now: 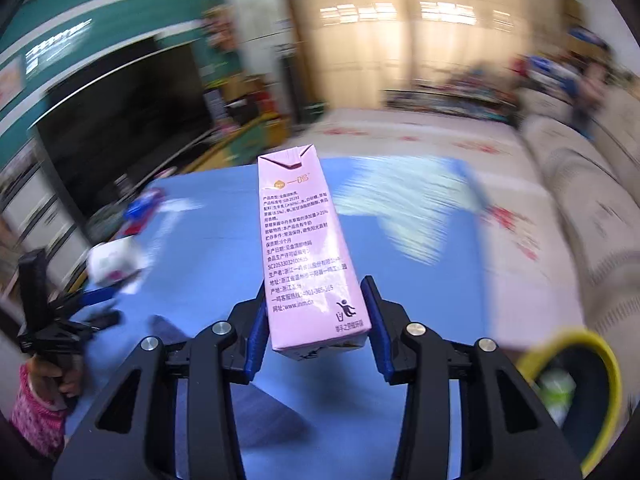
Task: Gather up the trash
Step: 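Carry the pink carton into the bin and open the right gripper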
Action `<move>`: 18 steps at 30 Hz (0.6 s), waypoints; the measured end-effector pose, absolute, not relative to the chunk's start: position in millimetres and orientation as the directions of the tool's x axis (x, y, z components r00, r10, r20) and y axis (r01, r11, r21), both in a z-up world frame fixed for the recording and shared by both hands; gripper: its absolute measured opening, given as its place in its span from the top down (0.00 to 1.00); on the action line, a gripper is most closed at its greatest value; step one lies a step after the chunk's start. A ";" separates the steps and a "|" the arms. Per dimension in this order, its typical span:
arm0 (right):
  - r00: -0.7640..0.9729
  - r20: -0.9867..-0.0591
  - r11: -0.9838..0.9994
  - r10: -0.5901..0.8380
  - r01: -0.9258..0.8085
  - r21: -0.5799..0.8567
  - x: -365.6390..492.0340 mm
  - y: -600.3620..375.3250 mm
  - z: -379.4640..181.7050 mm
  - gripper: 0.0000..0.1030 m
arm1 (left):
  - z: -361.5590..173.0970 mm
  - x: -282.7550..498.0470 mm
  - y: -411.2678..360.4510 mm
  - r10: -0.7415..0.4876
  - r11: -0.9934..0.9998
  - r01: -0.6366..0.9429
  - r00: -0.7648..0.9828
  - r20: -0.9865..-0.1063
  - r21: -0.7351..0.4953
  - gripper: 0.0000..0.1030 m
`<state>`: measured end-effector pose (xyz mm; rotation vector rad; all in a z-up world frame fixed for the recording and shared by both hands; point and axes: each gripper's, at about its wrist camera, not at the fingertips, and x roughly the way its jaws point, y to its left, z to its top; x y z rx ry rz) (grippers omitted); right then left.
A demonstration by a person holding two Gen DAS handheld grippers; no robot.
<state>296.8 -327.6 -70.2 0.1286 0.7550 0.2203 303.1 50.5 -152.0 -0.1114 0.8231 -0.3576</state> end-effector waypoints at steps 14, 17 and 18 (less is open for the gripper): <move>0.632 -0.767 0.901 -0.106 0.387 0.195 196.3 -531.4 -153.0 0.60 | -126.0 282.5 33.9 -0.328 0.943 0.266 0.672 -0.664 -0.197 0.09; 0.615 -0.781 0.886 -0.107 0.416 0.206 192.0 -546.2 -170.4 0.60 | -112.3 267.1 29.9 -0.316 0.948 0.259 0.690 -0.651 -0.186 0.09; 0.614 -0.783 0.883 -0.098 0.416 0.216 191.0 -550.4 -176.6 0.60 | -108.4 261.4 30.0 -0.315 0.948 0.255 0.693 -0.648 -0.189 0.09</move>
